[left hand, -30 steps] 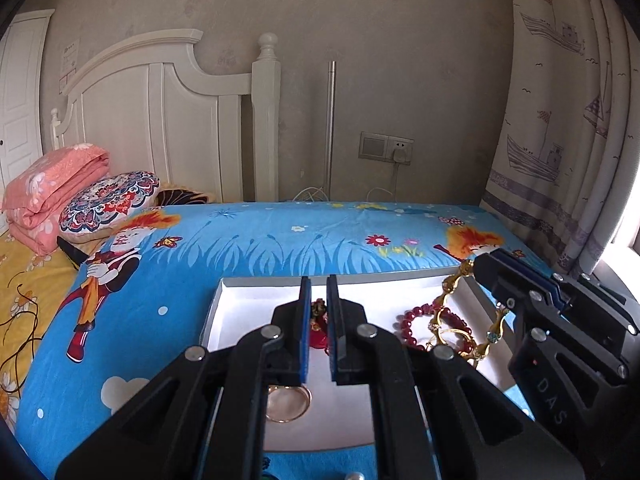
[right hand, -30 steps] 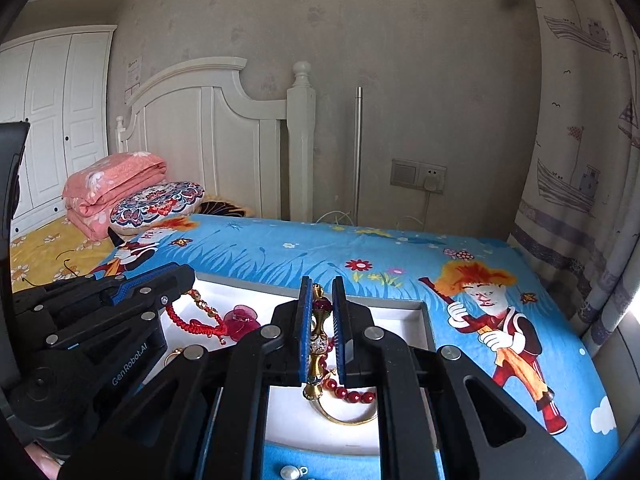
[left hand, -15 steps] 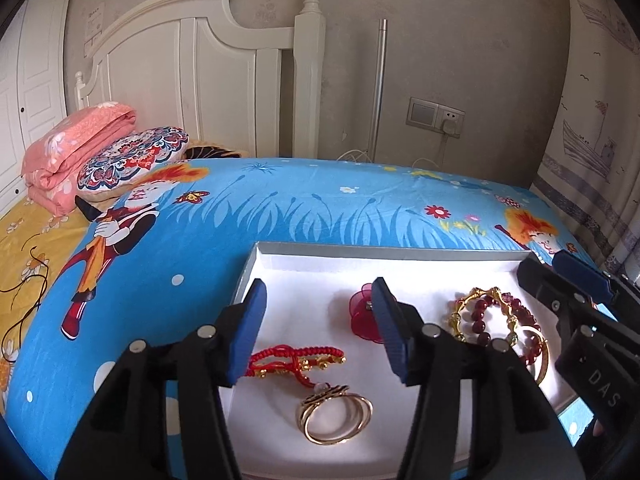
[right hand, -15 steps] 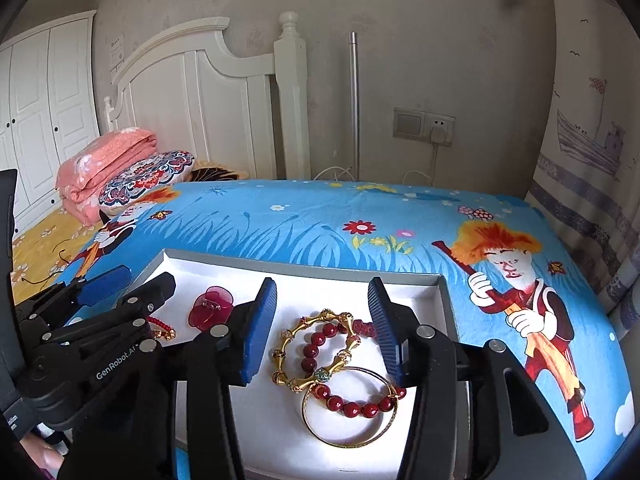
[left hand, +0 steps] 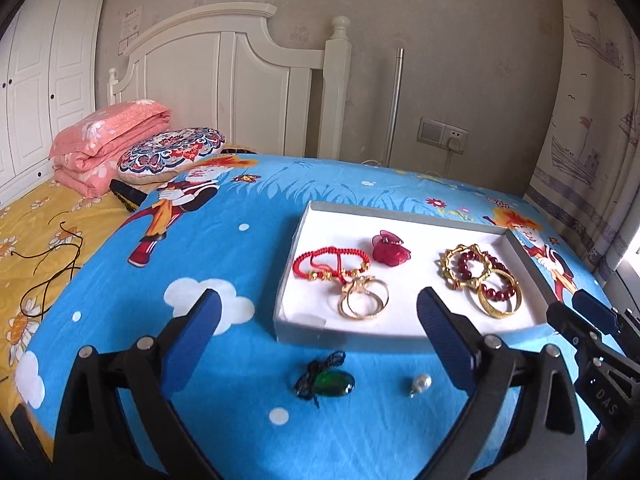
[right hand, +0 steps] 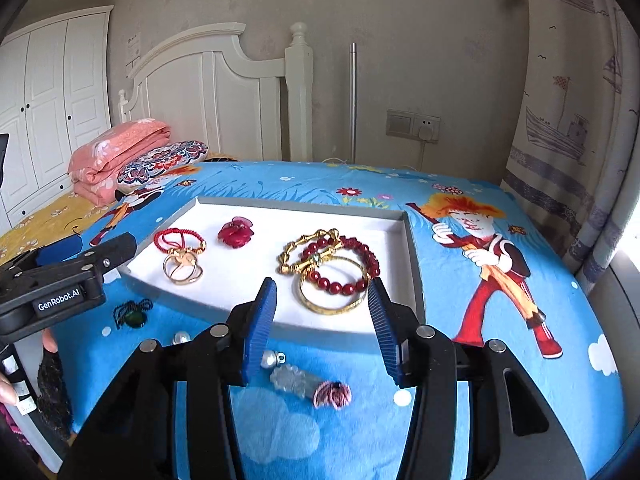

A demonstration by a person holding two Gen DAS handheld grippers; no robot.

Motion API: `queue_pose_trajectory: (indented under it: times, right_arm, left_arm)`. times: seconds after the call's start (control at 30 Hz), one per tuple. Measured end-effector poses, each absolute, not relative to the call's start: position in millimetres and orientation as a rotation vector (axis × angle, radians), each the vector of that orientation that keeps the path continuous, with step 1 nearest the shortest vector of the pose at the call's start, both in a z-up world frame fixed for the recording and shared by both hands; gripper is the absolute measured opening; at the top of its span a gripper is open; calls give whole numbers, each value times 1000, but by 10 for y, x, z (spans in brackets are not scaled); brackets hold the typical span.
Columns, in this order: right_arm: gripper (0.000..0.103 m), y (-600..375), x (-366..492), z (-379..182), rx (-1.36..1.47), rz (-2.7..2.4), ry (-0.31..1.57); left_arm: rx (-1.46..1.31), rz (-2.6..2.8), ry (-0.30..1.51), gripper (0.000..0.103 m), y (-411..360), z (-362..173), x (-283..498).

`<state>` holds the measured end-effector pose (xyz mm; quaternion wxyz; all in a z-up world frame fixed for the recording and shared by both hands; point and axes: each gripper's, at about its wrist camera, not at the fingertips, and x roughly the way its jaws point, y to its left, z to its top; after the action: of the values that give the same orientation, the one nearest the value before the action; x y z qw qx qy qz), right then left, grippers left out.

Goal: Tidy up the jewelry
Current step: 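Move the right tool to the pink-knot jade pendant while the left tool approaches the green pendant, then grasp the pink-knot jade pendant with the right tool while the left tool grasps the green pendant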

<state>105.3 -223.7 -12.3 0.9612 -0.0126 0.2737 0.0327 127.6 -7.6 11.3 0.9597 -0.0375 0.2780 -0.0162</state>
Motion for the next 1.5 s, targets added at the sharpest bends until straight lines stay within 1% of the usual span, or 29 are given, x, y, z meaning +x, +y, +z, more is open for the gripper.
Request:
queue_pose_trajectory:
  times: [0.07,0.2,0.3,0.4,0.73,0.93,1.0,1.07,1.23,1.43,1.47,1.5]
  right_arm:
    - [49,-2254,931,-238,-10,68,572]
    - [50,-2273,842,-434,-17,73,617]
    - [50,-2317,886,-487,4,76,644]
    - [53,-2334,964,-499,16,85,662]
    - [53,-2318,1137,-540,46,82,761]
    - [53,-2222,1165,-519,33,143,773]
    - [52,-2175,1148,-511,34,180,771]
    - [45,-2116,1105,-510,38,229,780]
    - [45,-1911,933,-496,-35,261,739]
    - [44,-1945,1110,-486,-19,188,759]
    - [40,-1920,1132,-505,-33,184,767]
    - [38,-1899,1148,-537,-46,183,779]
  left_arm:
    - [-76,-44,572,96,-47,12,1115]
    - [-15,-49,574,97,-65,-173,880]
    - [12,-64,581,97,-68,-291,780]
    - [39,-59,597,97,-66,-377,780]
    - [1,-32,586,97,55,-230,930]
    - [6,-29,586,97,38,-207,953]
    - [8,-30,594,97,34,-229,958]
    - [13,-29,596,97,33,-247,955]
    - [6,-25,598,97,61,-260,956]
    - [-2,-36,616,97,69,-292,987]
    - [-5,-40,619,97,73,-295,992]
    - [-10,-43,621,97,78,-299,1001]
